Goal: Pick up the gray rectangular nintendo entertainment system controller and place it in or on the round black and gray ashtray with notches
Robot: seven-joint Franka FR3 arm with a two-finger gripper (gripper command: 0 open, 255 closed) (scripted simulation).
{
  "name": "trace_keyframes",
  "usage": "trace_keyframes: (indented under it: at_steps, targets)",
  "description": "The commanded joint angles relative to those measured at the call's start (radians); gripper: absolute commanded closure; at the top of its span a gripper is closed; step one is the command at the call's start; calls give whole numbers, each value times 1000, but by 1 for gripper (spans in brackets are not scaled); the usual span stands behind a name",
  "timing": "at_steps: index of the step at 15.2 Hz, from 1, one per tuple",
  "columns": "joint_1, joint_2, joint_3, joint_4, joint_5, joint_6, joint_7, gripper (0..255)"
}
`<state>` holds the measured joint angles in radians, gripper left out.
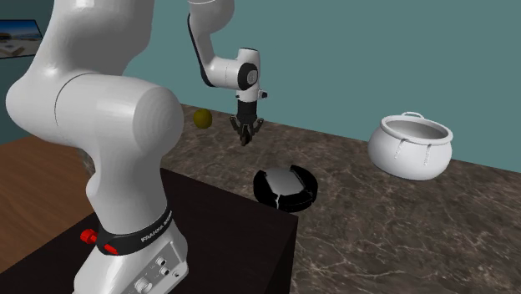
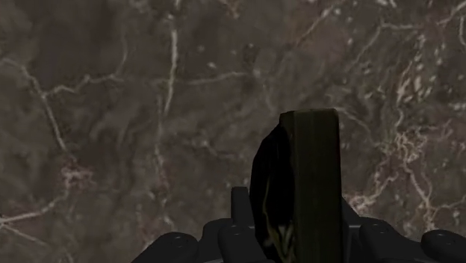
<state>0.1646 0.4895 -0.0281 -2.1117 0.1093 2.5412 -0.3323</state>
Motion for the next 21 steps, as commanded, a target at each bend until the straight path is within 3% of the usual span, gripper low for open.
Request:
trace_keyframes:
  at_steps: [1, 12, 21]
  targets:
    - [2, -24, -2, -3, -3, -21, 3, 255]
    - [7, -141, -11, -7, -18, -134, 18, 255]
    - [-104, -299, -73, -264, -15, -42, -164, 255]
